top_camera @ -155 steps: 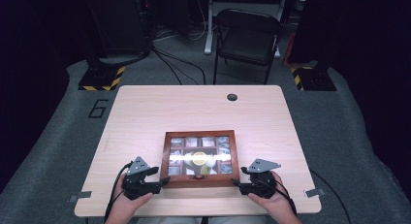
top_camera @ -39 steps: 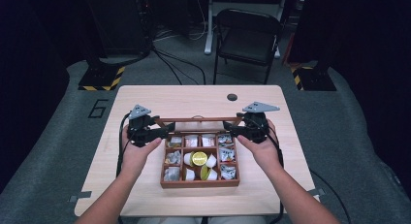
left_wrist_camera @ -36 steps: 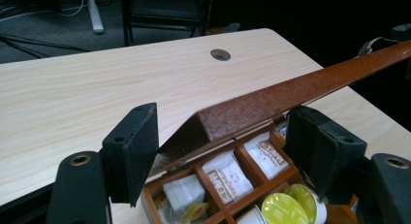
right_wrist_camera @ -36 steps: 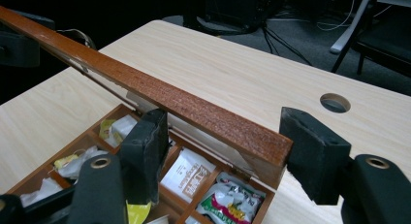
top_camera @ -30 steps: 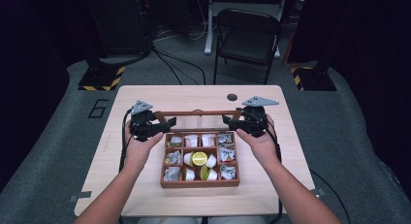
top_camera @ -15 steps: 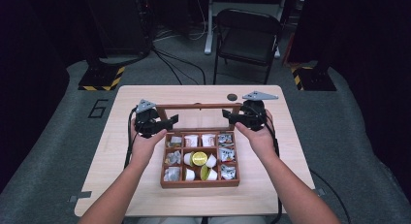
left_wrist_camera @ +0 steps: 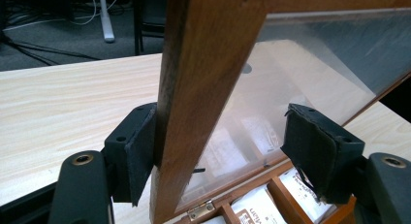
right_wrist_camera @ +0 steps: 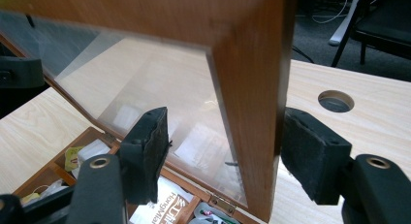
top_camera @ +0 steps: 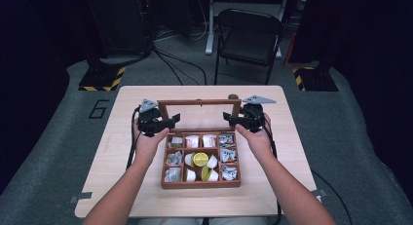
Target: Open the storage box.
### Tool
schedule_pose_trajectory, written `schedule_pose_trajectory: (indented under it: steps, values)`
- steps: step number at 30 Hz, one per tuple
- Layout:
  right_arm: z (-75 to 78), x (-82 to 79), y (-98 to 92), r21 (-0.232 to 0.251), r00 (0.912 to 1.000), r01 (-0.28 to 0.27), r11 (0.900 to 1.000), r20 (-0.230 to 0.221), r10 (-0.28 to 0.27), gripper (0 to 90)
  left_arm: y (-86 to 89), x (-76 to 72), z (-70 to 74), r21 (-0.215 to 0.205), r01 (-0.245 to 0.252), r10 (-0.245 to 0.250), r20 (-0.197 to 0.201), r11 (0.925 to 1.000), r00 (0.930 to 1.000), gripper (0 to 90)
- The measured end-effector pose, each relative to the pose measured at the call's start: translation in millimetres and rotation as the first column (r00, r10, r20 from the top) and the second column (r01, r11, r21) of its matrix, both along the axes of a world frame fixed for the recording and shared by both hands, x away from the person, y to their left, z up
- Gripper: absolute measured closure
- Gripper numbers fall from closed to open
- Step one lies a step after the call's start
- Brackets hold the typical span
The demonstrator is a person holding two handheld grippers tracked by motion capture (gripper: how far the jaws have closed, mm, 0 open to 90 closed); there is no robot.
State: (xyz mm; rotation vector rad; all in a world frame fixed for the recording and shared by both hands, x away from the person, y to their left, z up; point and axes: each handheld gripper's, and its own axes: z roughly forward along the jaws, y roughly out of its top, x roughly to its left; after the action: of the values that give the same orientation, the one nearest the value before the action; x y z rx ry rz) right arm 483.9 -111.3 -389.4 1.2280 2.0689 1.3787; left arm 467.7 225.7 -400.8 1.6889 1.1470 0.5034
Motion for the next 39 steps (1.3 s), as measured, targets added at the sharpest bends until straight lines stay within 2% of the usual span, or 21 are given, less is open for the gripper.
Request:
schedule_pose_trajectory:
  steps: [5, 13, 16, 22, 25, 28, 39]
  values:
    - [-10.6, 4.9, 0.6, 0.011, 0.9999, -0.016, 1.000, 0.000, 0.016, 34.6, 2.0, 6.4, -4.0, -0.016, 0.006, -0.006, -0.018, 0.9999, 0.9998, 29.2]
    - [-19.9, 12.6, 4.0, 0.013, 0.9997, -0.008, 1.000, -0.023, 0.008, 33.6, -1.4, 11.5, -12.0, 0.010, 0.007, -0.007, -0.025, 0.9999, 0.9997, 28.8]
    - [-24.7, 13.8, 5.1, 0.009, 0.9995, -0.002, 1.000, -0.032, 0.002, 33.1, -1.5, 13.2, -15.0, 0.010, 0.010, -0.009, -0.038, 0.9999, 0.9992, 28.4]
    - [-31.9, 15.9, 5.3, 0.014, 0.9988, 0.003, 1.000, -0.050, -0.002, 33.0, -1.1, 14.7, -18.1, 0.009, 0.014, -0.014, -0.039, 0.9999, 0.9991, 28.5]
    - [-36.9, 17.2, 5.2, 0.006, 0.9977, 0.000, 1.000, -0.069, 0.000, 32.9, 0.6, 13.7, -24.1, -0.013, 0.012, -0.013, -0.038, 0.9998, 0.9992, 28.9]
    - [-41.3, 17.3, 5.3, 0.007, 0.9967, 0.004, 1.000, -0.081, -0.003, 33.4, 2.3, 14.6, -31.2, -0.022, 0.019, -0.020, -0.057, 0.9996, 0.9981, 29.4]
    - [-53.7, 17.9, 4.2, 0.011, 0.9950, 0.010, 1.000, -0.100, -0.009, 34.4, 1.8, 17.4, -47.9, -0.002, 0.024, -0.024, -0.085, 0.9997, 0.9961, 30.3]
